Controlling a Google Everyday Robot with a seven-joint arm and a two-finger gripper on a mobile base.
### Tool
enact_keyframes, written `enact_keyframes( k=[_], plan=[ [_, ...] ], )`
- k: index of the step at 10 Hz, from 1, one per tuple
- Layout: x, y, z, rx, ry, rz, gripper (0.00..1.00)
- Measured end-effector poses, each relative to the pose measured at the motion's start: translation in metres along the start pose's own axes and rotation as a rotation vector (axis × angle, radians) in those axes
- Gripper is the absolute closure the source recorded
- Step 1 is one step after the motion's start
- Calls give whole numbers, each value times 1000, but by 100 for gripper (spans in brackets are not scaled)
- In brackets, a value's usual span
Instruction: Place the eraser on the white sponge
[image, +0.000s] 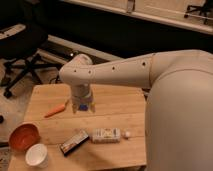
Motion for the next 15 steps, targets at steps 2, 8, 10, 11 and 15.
enact_keyframes(
  k=[2,8,10,11,15],
  plan=[
    [0,0,0,0,0,0,35],
    [-1,0,2,22,-26,-81,35],
    [8,9,9,42,-63,-285,35],
    [17,18,13,40,-66,-391,35],
    [53,25,47,-25,-39,-710,35]
  ],
)
